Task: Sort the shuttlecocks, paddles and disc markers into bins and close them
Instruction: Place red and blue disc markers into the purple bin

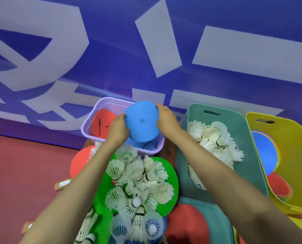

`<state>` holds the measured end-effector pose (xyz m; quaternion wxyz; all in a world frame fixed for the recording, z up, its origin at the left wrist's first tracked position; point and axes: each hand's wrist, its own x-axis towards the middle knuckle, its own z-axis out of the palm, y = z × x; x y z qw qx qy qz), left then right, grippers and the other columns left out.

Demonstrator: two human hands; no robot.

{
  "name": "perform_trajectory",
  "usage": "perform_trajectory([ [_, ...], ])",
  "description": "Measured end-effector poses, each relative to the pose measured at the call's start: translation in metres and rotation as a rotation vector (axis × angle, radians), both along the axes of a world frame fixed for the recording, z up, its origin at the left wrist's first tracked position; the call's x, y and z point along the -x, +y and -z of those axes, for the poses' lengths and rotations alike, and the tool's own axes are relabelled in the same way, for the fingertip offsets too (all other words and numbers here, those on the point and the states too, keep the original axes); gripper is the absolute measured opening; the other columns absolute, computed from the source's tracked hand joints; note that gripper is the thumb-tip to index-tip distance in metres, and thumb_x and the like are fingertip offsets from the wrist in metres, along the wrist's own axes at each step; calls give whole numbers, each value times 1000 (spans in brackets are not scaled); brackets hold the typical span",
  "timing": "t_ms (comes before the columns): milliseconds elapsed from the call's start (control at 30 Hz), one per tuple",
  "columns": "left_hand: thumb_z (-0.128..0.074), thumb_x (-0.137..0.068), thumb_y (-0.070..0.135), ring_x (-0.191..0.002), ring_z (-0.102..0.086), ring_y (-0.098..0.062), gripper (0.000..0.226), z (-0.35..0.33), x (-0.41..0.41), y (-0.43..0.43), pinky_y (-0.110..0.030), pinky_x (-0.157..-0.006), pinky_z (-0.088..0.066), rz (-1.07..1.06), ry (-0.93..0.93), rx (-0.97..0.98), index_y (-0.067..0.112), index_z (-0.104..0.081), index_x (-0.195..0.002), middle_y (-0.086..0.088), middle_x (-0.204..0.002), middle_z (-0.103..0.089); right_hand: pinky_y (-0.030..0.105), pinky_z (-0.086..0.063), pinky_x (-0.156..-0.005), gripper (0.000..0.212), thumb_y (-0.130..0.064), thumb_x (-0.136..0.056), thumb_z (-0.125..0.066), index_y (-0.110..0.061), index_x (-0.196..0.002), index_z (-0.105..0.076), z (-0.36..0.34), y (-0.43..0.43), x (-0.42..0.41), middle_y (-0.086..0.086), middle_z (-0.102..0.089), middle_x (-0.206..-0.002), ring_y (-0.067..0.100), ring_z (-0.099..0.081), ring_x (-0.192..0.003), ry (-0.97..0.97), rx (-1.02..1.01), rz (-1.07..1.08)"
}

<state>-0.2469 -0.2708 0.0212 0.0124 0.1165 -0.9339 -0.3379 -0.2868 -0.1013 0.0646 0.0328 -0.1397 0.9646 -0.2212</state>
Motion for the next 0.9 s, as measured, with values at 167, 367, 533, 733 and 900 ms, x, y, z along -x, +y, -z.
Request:
perform_trajectory([
  [167, -62, -81, 4, -111, -54, -37, 42, 33, 36, -12, -40, -89, -41, 155, -285, 149, -5, -52, -121, -24, -122, -56, 39, -39, -91, 43, 7, -84, -43, 2, -126, -42, 43, -17, 43, 23, -50, -126, 37, -48, -118, -131, -205, -61],
  [367, -60, -85, 11, -118, -49, -35, 43, 58, 50, -14, -39, -89, -43, 265, -490, 260, -1, -46, -124, -22, -129, -51, 44, -36, -102, 61, 3, -85, -43, -7, -143, -27, 84, -19, 58, 21, -31, -143, 41, -35, -129, -293, -304, -131],
  [533, -61, -88, 29, -130, -41, -28, 62, 44, 43, -6, -33, -101, -35, 275, -534, 217, 9, -34, -141, -13, -145, -40, 43, -40, -92, 57, -1, -86, -47, -11, -140, -30, 70, -18, 48, 16, -30, -140, 38, -36, -125, -261, -387, -207],
  [733, -62, -86, 24, -121, -47, -28, 47, 4, -13, 35, -34, -99, -36, 107, 1, 95, 11, -49, -130, -9, -133, -51, 43, -40, -99, 62, -19, -88, -59, -12, -142, -29, 15, 14, -9, 11, -36, -142, 31, -35, -129, -44, -246, -236],
  [900, -60, -83, 12, -123, -44, -28, 39, -15, -86, 101, -31, -104, -29, 160, 326, -18, 9, -56, -121, -12, -130, -49, 33, -30, -107, 56, -17, -86, -60, -11, -138, -42, -23, 77, -87, 6, -46, -136, 24, -39, -127, 221, 31, -238],
])
